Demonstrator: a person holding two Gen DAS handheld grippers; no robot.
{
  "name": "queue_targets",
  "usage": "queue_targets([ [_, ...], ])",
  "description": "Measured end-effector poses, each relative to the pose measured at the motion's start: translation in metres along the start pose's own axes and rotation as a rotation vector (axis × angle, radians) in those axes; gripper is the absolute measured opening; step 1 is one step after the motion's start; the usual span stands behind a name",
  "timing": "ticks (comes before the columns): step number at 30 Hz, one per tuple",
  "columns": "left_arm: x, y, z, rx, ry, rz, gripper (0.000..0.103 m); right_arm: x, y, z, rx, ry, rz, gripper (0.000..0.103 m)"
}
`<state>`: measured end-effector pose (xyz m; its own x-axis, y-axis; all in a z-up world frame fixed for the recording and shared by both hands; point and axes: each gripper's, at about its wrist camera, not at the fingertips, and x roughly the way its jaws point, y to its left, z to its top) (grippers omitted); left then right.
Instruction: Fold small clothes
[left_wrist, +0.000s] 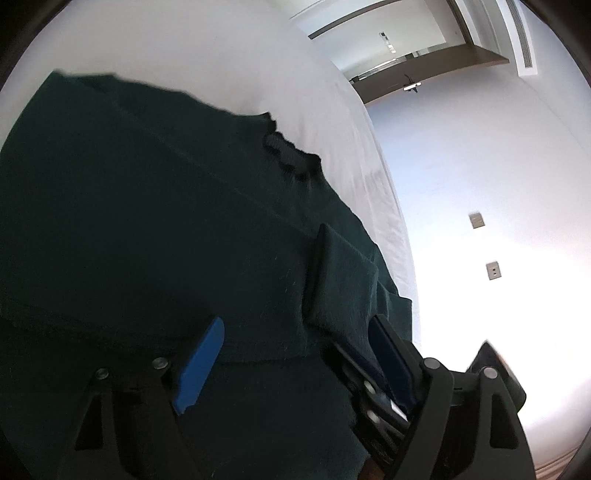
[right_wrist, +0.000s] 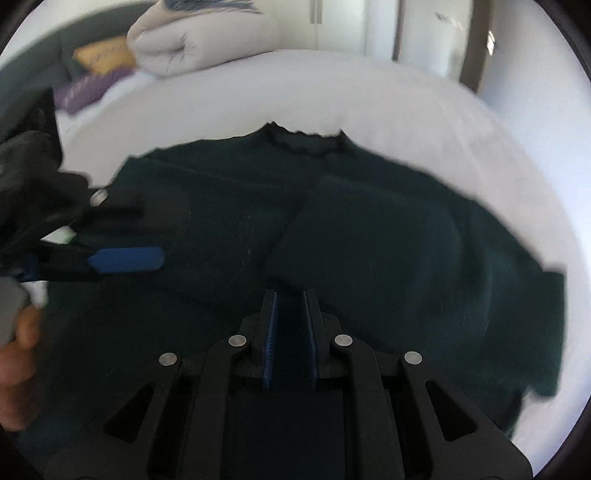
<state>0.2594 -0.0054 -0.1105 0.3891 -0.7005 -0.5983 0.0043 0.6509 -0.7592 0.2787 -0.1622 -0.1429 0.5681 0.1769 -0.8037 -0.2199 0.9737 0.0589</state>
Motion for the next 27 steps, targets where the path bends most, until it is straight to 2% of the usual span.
queue_targets([
  [1,0.001,-0.004,0.002,0.017,-0.001,0.01,0.083,0.001,-0.019,-0.018,0.076,-0.019,0.041,0.014],
  [5,0.029,-0.025,0.014,0.093,0.035,0.088,0.085,-0.038,-0.074,-0.046,0.3,-0.077,0.166,0.014],
  [7,0.048,-0.037,0.017,0.131,0.066,0.116,0.08,-0.046,-0.098,-0.064,0.425,-0.087,0.251,0.014],
  [9,0.064,-0.048,0.019,0.176,0.097,0.138,0.068,-0.053,-0.111,-0.075,0.48,-0.09,0.291,0.015],
  [13,0.092,-0.062,0.025,0.231,0.155,0.198,0.064,-0.053,-0.136,-0.087,0.605,-0.113,0.379,0.022],
  [16,0.099,-0.064,0.033,0.227,0.167,0.198,0.059,-0.047,-0.154,-0.1,0.694,-0.123,0.424,0.025],
  [20,0.103,-0.069,0.033,0.255,0.177,0.207,0.036,-0.038,-0.169,-0.119,0.77,-0.134,0.451,0.025],
  [23,0.105,-0.071,0.031,0.286,0.179,0.224,0.033,-0.043,-0.177,-0.13,0.806,-0.145,0.467,0.025],
  [25,0.105,-0.073,0.031,0.292,0.18,0.222,0.024,-0.044,-0.18,-0.133,0.816,-0.154,0.473,0.025],
  [26,0.104,-0.074,0.031,0.293,0.178,0.217,0.011,-0.045,-0.18,-0.133,0.818,-0.159,0.476,0.025],
  [27,0.102,-0.076,0.03,0.294,0.174,0.216,0.009,-0.047,-0.182,-0.134,0.82,-0.165,0.478,0.025],
])
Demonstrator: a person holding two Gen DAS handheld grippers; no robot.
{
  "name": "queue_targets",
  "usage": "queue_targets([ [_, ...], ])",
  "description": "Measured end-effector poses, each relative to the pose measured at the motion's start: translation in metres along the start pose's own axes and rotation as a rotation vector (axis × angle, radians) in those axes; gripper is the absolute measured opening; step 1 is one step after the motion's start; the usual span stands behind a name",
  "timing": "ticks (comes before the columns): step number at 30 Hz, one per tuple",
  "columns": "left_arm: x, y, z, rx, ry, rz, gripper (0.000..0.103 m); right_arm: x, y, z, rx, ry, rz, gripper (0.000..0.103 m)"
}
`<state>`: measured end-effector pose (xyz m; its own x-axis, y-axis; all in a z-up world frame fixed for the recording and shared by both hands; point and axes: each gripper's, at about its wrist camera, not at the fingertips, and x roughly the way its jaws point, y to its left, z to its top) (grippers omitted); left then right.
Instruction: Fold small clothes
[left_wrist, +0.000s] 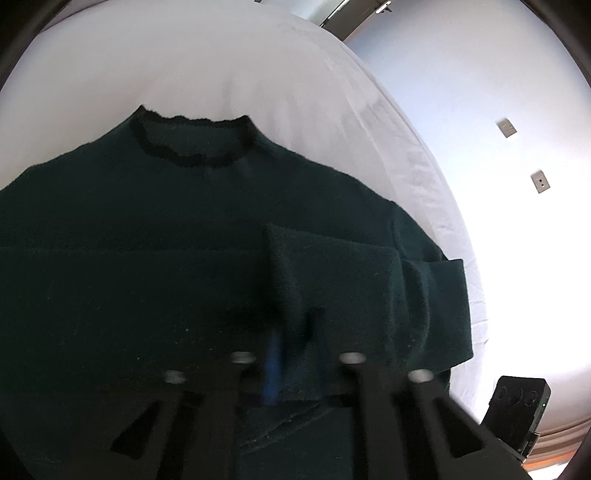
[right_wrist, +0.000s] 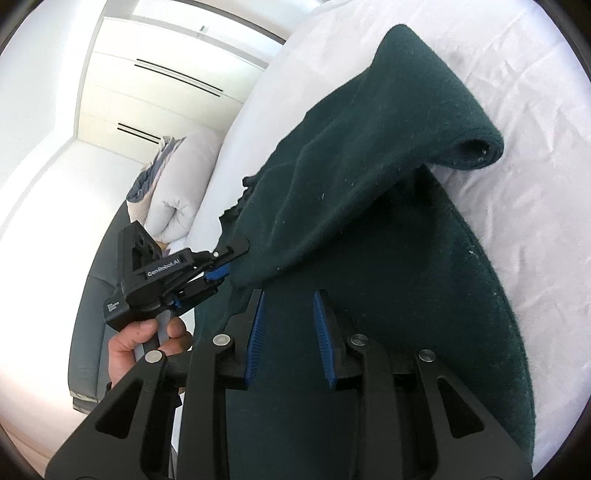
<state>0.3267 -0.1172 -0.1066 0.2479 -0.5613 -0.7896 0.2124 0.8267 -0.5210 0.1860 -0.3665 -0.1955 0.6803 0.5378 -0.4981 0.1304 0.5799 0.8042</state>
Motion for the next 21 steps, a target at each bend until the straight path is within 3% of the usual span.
queue_targets([
  [3,-0.013,-0.005,-0.001,-0.004,-0.037,-0.006,0.007,0.001,-0.004,0.004,0.013,-0.008,0.001,0.026],
  [5,-0.025,-0.007,-0.002,-0.006,-0.065,-0.019,0.007,-0.007,-0.006,0.007,0.04,-0.023,-0.012,0.039],
  [6,-0.037,-0.008,-0.002,0.0,-0.092,-0.025,0.007,-0.01,-0.009,0.008,0.059,-0.039,-0.013,0.058],
  [10,-0.074,-0.002,-0.005,-0.002,-0.161,-0.048,0.007,-0.028,-0.017,0.02,0.143,-0.122,0.064,0.073],
  [15,-0.114,0.033,-0.007,-0.02,-0.227,-0.016,0.007,-0.034,-0.021,0.034,0.203,-0.157,0.116,0.074],
  [21,-0.126,0.094,-0.017,-0.117,-0.231,0.018,0.007,-0.029,-0.036,0.038,0.297,-0.171,0.141,0.074],
])
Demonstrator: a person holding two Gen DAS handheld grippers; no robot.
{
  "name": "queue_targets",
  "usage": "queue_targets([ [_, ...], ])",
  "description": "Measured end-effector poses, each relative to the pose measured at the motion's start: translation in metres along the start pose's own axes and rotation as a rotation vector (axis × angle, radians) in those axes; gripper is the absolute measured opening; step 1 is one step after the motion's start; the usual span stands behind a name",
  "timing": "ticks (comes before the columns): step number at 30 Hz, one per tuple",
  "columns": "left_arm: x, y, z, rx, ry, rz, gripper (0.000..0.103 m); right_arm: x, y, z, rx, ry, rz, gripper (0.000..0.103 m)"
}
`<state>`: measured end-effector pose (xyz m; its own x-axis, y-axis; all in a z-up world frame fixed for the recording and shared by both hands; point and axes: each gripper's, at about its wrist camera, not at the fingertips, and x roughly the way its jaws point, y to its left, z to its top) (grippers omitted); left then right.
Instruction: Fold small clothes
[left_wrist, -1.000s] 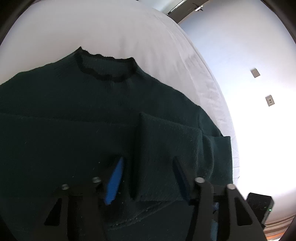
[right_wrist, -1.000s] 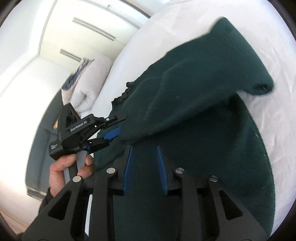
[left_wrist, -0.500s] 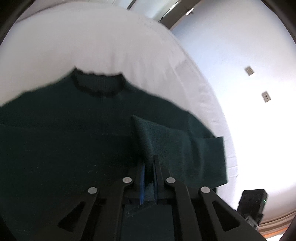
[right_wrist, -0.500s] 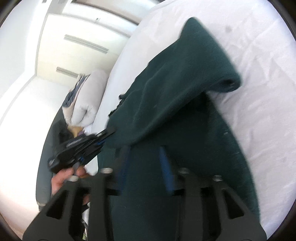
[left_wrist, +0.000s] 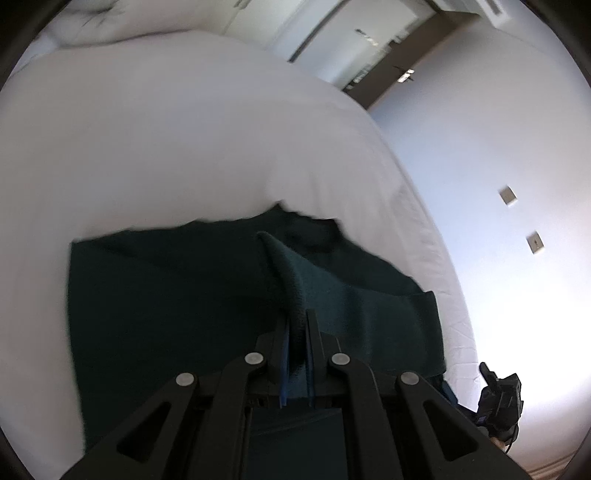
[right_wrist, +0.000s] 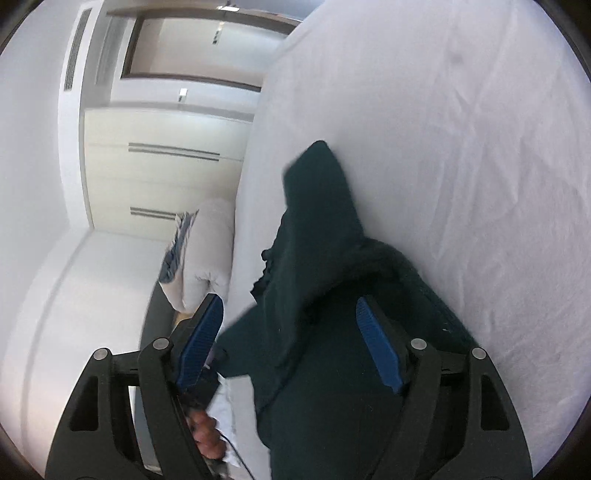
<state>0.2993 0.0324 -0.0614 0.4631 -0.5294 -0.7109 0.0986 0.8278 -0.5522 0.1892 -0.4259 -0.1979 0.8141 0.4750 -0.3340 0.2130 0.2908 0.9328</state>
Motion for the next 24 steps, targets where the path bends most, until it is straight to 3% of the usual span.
queue_targets([
  [5,0.013,0.018,-0.021,0.012,0.034,0.045,0.007,0.018,0.007,-0.002,0.006,0.003,-0.006,0.074],
  [13,0.018,0.035,-0.033,-0.018,0.035,0.04,0.007,0.031,0.019,0.006,-0.003,0.047,-0.073,0.074],
  [17,0.016,0.044,-0.036,-0.046,0.03,0.039,0.007,0.037,0.015,0.011,-0.001,0.028,-0.099,0.074],
  [22,0.017,0.053,-0.041,-0.08,0.02,0.016,0.007,0.034,0.012,0.018,0.04,0.003,-0.067,0.074],
  [24,0.017,0.054,-0.042,-0.085,0.014,0.016,0.007,0.037,0.014,0.015,0.001,0.012,-0.098,0.074],
])
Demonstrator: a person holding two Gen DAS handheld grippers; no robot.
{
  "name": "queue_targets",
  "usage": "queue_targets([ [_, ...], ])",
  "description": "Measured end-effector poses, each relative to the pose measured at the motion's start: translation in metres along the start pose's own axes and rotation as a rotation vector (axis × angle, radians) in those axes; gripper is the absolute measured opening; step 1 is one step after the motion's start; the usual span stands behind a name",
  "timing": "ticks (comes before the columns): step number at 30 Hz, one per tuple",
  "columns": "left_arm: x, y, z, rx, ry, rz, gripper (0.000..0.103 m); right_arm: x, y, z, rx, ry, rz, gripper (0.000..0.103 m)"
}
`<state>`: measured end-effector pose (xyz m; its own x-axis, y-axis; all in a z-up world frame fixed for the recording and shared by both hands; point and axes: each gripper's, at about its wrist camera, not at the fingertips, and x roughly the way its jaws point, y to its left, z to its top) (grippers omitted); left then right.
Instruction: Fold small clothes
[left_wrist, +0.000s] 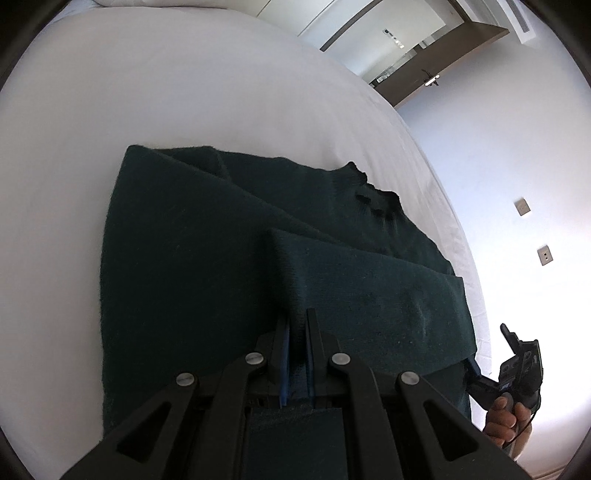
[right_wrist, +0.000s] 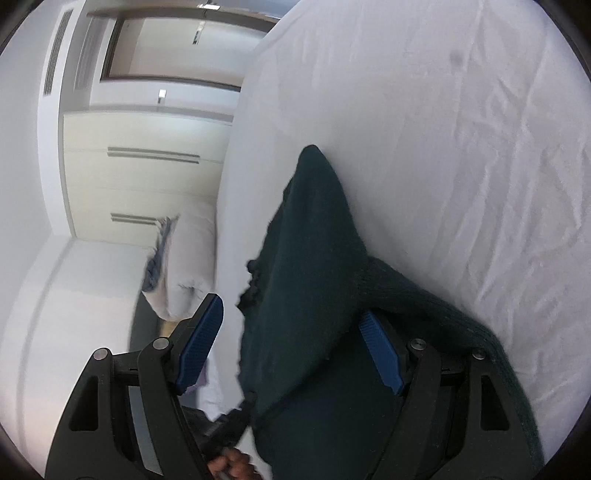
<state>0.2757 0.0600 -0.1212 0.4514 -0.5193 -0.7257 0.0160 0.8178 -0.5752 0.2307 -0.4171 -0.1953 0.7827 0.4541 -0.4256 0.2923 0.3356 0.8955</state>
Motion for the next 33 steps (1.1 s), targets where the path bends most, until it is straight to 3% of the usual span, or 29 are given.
queue_targets([
  [7,-0.002,0.006,0.001,-0.011,0.001,-0.007,0.007,-0.004,0.0,-0.005,-0.004,0.001,-0.021,0.074],
  [13,-0.002,0.007,-0.002,-0.003,-0.003,-0.008,0.007,-0.024,0.017,-0.01,-0.092,0.035,-0.095,0.074],
  [19,0.003,0.009,0.003,-0.011,0.004,-0.015,0.007,-0.034,0.032,0.013,-0.116,0.002,-0.08,0.074],
  [26,0.01,0.012,0.005,0.006,0.002,-0.006,0.01,0.012,0.045,0.052,-0.126,0.087,0.006,0.074],
  [31,0.014,0.013,0.004,0.032,-0.01,-0.002,0.011,0.048,0.037,0.086,-0.088,0.096,0.032,0.074],
  [33,0.015,0.013,0.005,0.039,-0.014,0.003,0.012,0.065,0.025,0.093,-0.051,0.154,0.026,0.074],
])
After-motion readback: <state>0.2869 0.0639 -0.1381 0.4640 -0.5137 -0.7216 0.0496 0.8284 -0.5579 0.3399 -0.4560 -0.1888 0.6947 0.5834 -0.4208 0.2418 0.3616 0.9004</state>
